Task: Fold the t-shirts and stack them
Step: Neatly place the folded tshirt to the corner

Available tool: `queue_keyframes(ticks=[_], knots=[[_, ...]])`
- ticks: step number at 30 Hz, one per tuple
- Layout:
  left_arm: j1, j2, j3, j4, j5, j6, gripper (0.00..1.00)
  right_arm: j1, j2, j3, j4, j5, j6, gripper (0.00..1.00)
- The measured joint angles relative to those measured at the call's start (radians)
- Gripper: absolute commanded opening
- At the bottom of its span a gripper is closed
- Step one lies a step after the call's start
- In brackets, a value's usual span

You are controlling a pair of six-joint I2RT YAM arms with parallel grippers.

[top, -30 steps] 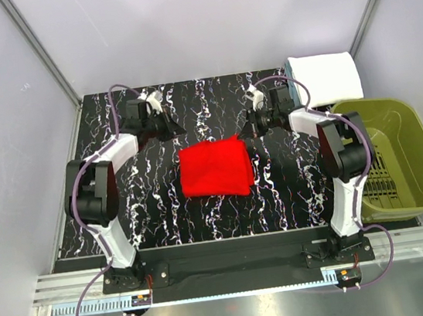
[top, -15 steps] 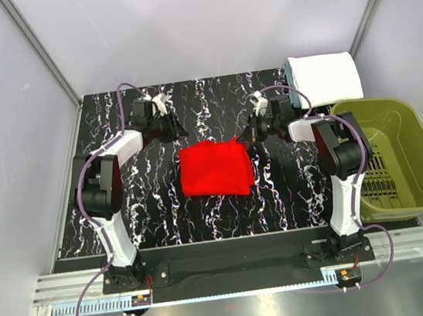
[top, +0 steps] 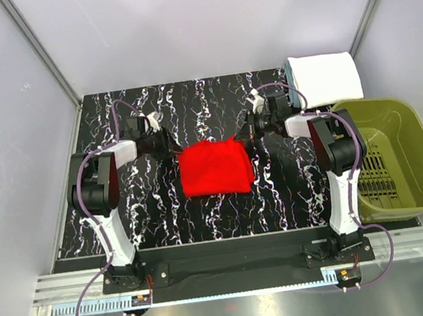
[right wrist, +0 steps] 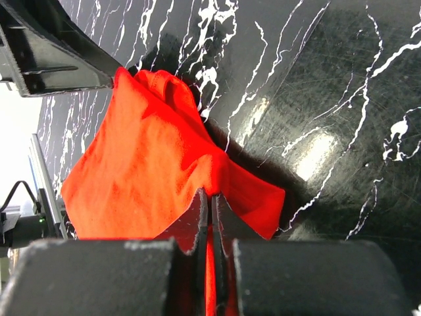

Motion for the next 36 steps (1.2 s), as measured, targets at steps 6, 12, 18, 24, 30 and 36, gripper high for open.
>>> queue_keyframes(ticks=[6, 12, 18, 24, 30, 36], knots=[[-0.001, -0.001, -0.026, 0.058, 0.045, -0.003, 0.50, -0.003, 0.031, 0.016, -0.005, -0.021, 0.004, 0.01], [-0.002, 0.000, -0.034, 0.068, 0.052, -0.007, 0.49, -0.005, 0.032, 0.024, -0.005, -0.036, 0.011, 0.01], [-0.009, 0.000, -0.039, 0.072, 0.052, -0.024, 0.28, -0.006, 0.042, 0.036, -0.004, -0.047, 0.018, 0.00], [-0.033, 0.016, -0.029, 0.064, 0.053, -0.037, 0.00, -0.007, 0.043, 0.036, -0.002, -0.046, 0.025, 0.00], [-0.085, -0.017, -0.010, 0.059, 0.026, -0.041, 0.00, -0.007, 0.016, -0.005, 0.024, -0.037, 0.030, 0.00], [-0.142, -0.159, -0.010, 0.058, -0.042, -0.041, 0.00, -0.007, -0.091, -0.105, 0.061, -0.009, 0.043, 0.00]])
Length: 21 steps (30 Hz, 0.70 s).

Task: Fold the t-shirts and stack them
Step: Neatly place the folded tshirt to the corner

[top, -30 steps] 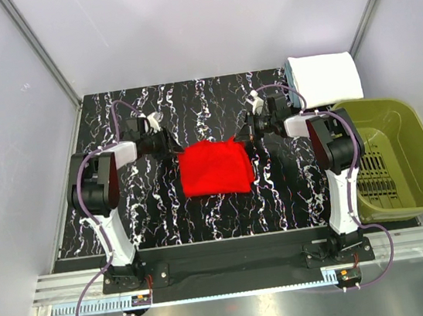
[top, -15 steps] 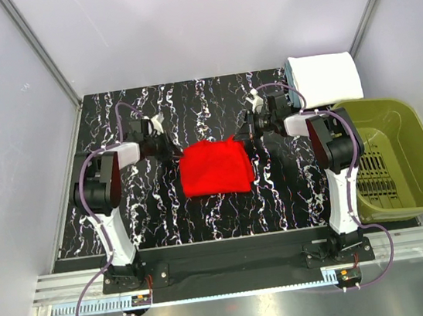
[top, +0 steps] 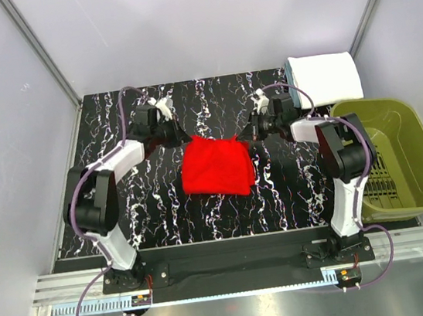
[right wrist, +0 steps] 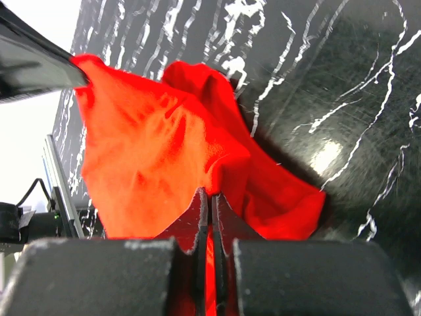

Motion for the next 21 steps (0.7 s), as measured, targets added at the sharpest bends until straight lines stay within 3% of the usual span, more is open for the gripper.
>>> queue_keyframes(ticks=[7, 17, 21], knots=[[-0.006, -0.052, 0.021, 0.044, -0.030, -0.031, 0.00, 0.000, -0.161, -0.129, 0.099, 0.070, 0.043, 0.00], [-0.007, 0.274, 0.151, 0.284, 0.016, -0.163, 0.00, -0.002, -0.139, -0.319, 0.302, 0.372, 0.223, 0.00], [-0.012, 0.388, 0.247, 0.351, 0.058, -0.230, 0.00, -0.004, -0.124, -0.366, 0.386, 0.412, 0.275, 0.00]])
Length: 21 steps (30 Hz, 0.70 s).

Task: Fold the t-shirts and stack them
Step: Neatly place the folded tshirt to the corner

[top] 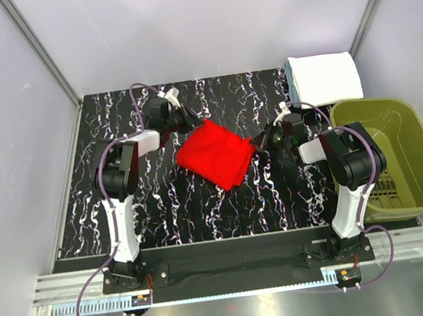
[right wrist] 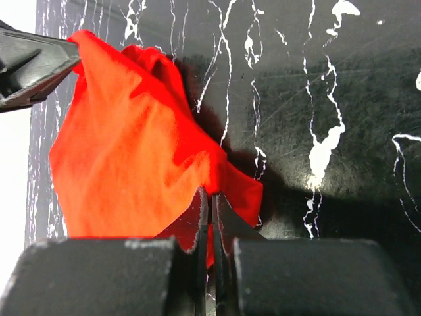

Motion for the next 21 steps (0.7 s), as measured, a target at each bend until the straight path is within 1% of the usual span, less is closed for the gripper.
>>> queue_keyframes(ticks=[3, 6, 9, 14, 18, 21], knots=[[-0.010, -0.014, 0.007, 0.009, -0.012, -0.005, 0.00, -0.002, -0.015, -0.014, 0.019, 0.005, 0.009, 0.00], [-0.031, -0.051, 0.015, 0.016, -0.026, 0.005, 0.00, -0.002, -0.084, -0.095, 0.079, 0.014, 0.031, 0.00], [-0.054, -0.102, 0.006, 0.064, -0.040, -0.003, 0.00, -0.002, -0.148, -0.185, 0.148, 0.018, 0.051, 0.00], [-0.074, -0.174, 0.017, 0.078, -0.042, 0.005, 0.00, -0.001, -0.188, -0.197, 0.152, 0.005, 0.083, 0.00], [-0.079, -0.156, 0.092, 0.036, -0.039, 0.025, 0.00, 0.000, -0.229, -0.246, 0.208, 0.031, 0.138, 0.00], [-0.084, -0.056, 0.218, 0.000, -0.005, 0.032, 0.00, 0.010, -0.227, -0.326, 0.275, 0.071, 0.189, 0.00]])
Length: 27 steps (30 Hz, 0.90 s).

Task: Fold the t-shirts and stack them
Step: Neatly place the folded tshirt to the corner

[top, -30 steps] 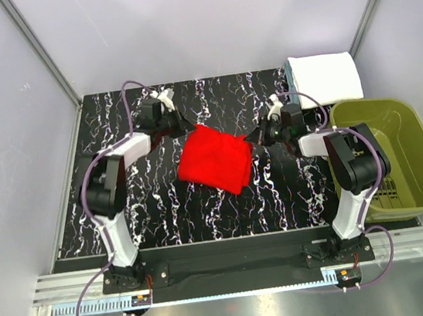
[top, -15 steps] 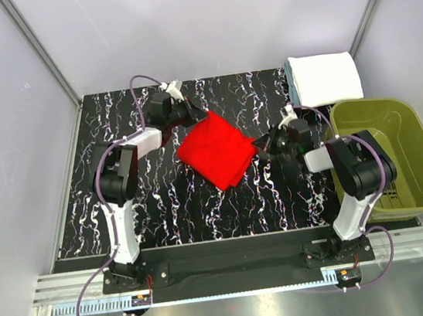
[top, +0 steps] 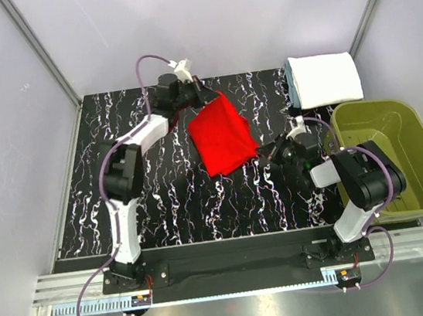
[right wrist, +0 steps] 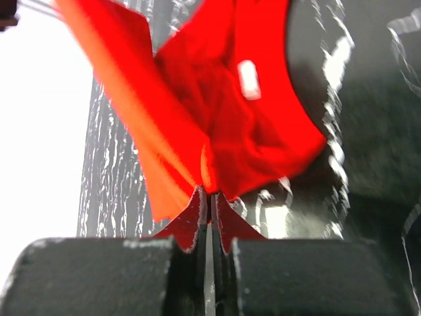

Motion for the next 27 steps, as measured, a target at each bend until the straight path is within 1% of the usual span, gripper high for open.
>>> queue_keyframes(ticks=[2, 3, 5, 6, 7, 8, 9, 10, 12, 13, 14, 15, 16, 17, 19, 22, 23, 26, 27], knots=[[-0.010, 0.108, 0.104, -0.026, 0.026, -0.002, 0.01, 0.006, 0.024, -0.031, 0.033, 0.029, 0.031, 0.01], [-0.016, 0.166, 0.150, -0.041, 0.035, -0.008, 0.06, 0.006, 0.033, -0.040, 0.042, 0.041, 0.039, 0.02], [-0.023, 0.278, 0.231, -0.058, 0.061, -0.028, 0.13, 0.006, 0.045, -0.056, 0.036, 0.072, 0.060, 0.07], [-0.024, 0.332, 0.271, -0.074, 0.071, -0.047, 0.18, 0.007, 0.045, -0.058, 0.026, 0.089, 0.064, 0.15], [-0.024, 0.369, 0.301, -0.079, 0.073, -0.058, 0.34, 0.008, 0.044, -0.058, 0.019, 0.106, 0.069, 0.22], [-0.024, 0.408, 0.332, -0.096, 0.073, -0.069, 0.34, 0.009, 0.040, -0.056, 0.007, 0.123, 0.071, 0.29], [-0.023, 0.438, 0.364, -0.113, 0.073, -0.084, 0.34, 0.010, 0.035, -0.055, -0.005, 0.138, 0.070, 0.40], [-0.021, 0.462, 0.397, -0.125, 0.071, -0.094, 0.37, 0.010, 0.031, -0.053, -0.019, 0.146, 0.068, 0.41], [-0.015, 0.487, 0.463, -0.168, 0.071, -0.100, 0.51, 0.010, 0.026, -0.027, -0.081, 0.166, 0.053, 0.43], [-0.011, 0.486, 0.476, -0.172, 0.071, -0.100, 0.55, 0.009, 0.023, -0.011, -0.113, 0.177, 0.045, 0.45], [-0.006, 0.474, 0.481, -0.167, 0.066, -0.100, 0.63, 0.009, 0.016, 0.006, -0.150, 0.188, 0.035, 0.46], [0.000, 0.456, 0.475, -0.170, 0.063, -0.093, 0.65, 0.009, 0.005, 0.024, -0.189, 0.199, 0.025, 0.46], [0.005, 0.436, 0.462, -0.171, 0.055, -0.090, 0.66, 0.009, -0.006, 0.037, -0.219, 0.208, 0.017, 0.46], [0.013, 0.399, 0.423, -0.170, 0.041, -0.079, 0.65, 0.009, -0.024, 0.054, -0.265, 0.223, 0.008, 0.43], [0.029, 0.306, 0.334, -0.201, 0.010, -0.039, 0.65, 0.008, -0.069, 0.087, -0.357, 0.251, -0.011, 0.41], [0.043, 0.142, 0.179, -0.249, -0.059, 0.033, 0.63, 0.008, -0.123, 0.146, -0.484, 0.275, -0.032, 0.47], [0.045, 0.081, 0.121, -0.258, -0.082, 0.058, 0.63, 0.008, -0.132, 0.167, -0.517, 0.274, -0.042, 0.52], [0.029, -0.078, -0.039, -0.277, -0.126, 0.117, 0.63, 0.006, -0.137, 0.233, -0.614, 0.254, -0.080, 0.56], [0.017, -0.122, -0.089, -0.286, -0.137, 0.132, 0.63, 0.006, -0.136, 0.264, -0.664, 0.240, -0.095, 0.59]])
